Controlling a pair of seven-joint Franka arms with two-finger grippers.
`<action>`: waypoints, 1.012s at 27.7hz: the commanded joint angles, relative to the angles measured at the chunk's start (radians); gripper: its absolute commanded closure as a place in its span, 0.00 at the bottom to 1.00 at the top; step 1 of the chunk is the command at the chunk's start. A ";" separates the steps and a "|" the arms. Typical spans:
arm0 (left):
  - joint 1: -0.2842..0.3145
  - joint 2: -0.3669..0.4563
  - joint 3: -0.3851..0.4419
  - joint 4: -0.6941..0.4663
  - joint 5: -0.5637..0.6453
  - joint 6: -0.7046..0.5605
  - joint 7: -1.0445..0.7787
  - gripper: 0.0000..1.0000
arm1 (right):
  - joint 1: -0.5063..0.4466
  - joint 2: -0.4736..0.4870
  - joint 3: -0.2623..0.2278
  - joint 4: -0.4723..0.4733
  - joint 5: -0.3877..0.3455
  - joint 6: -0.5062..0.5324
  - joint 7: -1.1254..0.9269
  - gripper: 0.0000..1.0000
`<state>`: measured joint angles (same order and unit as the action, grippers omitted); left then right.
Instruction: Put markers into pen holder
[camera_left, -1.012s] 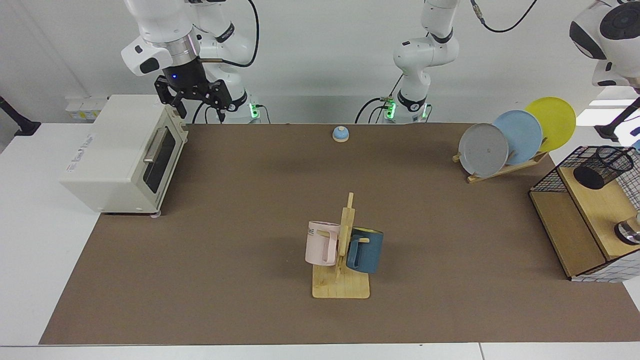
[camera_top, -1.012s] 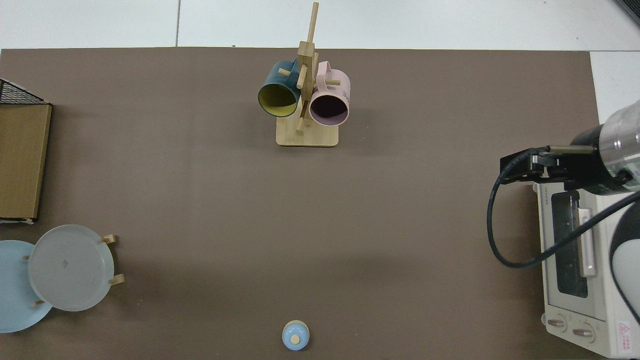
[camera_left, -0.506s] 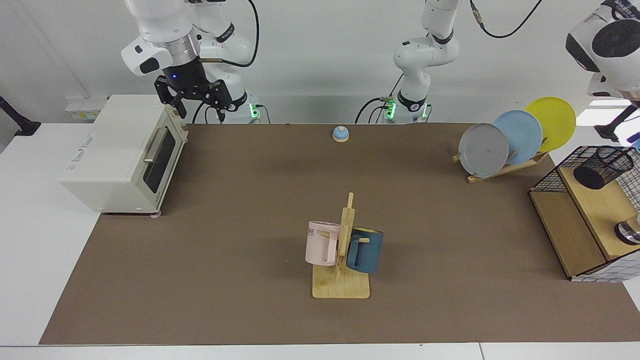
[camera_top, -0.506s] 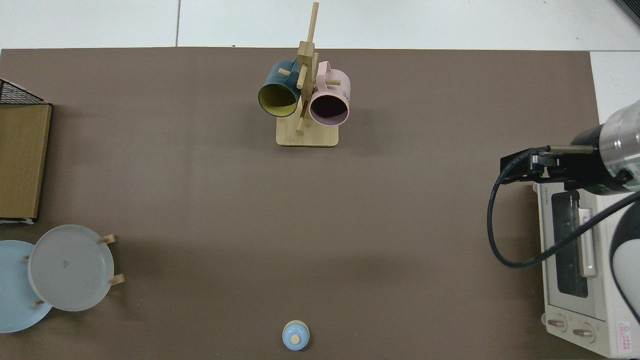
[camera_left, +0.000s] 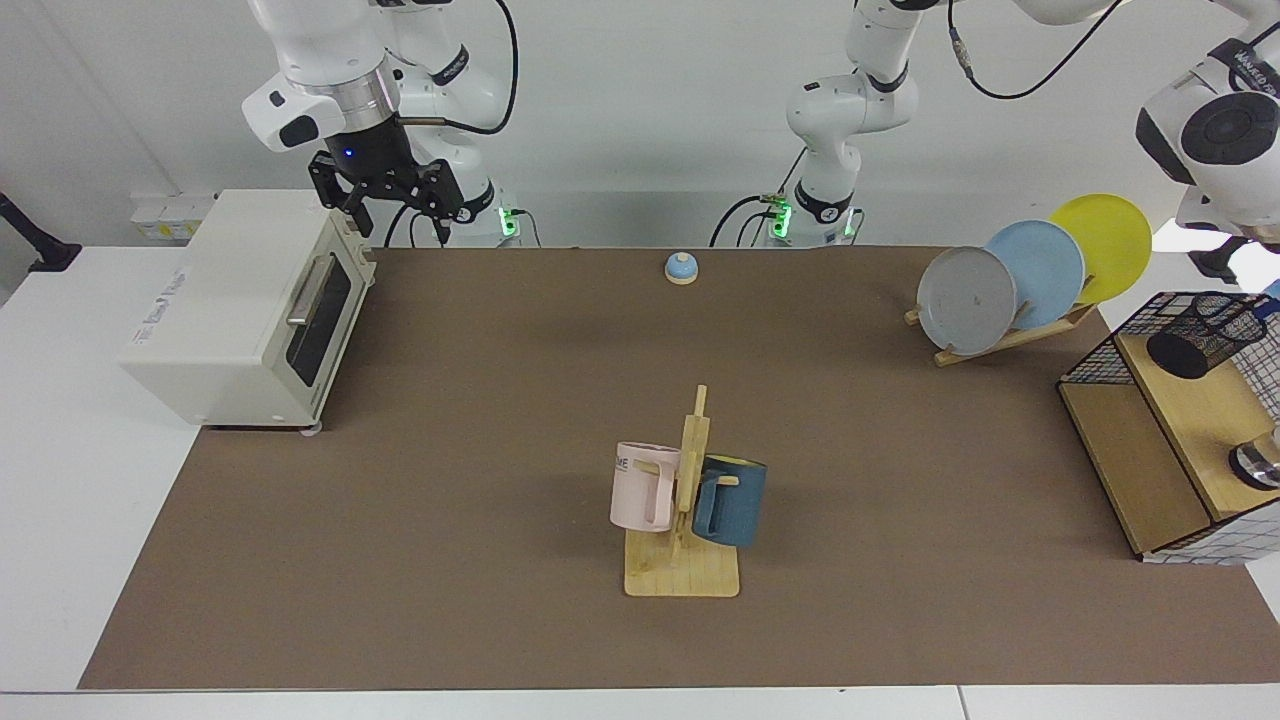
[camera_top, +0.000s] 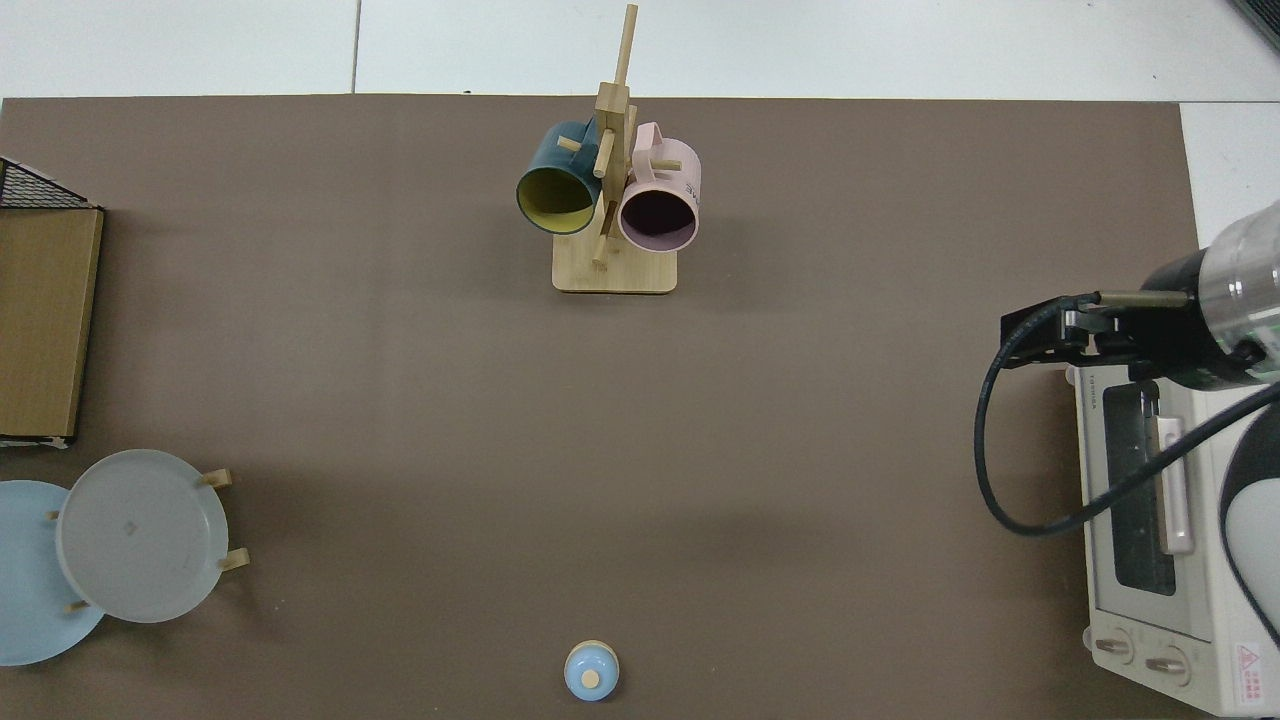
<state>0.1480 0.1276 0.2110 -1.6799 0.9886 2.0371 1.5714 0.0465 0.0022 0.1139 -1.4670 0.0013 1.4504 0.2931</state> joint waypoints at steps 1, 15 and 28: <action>-0.021 0.014 0.022 0.006 0.004 0.006 -0.017 1.00 | -0.010 -0.011 0.006 -0.009 0.005 -0.007 0.018 0.00; -0.021 0.009 0.019 -0.032 -0.076 0.000 -0.005 1.00 | -0.010 -0.011 0.006 -0.009 0.005 -0.007 0.018 0.00; -0.022 0.000 0.013 -0.073 -0.094 -0.001 0.004 1.00 | -0.010 -0.013 0.006 -0.009 0.005 -0.007 0.018 0.00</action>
<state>0.1461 0.1453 0.2098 -1.7218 0.9061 2.0360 1.5703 0.0465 0.0022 0.1139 -1.4670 0.0013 1.4505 0.2933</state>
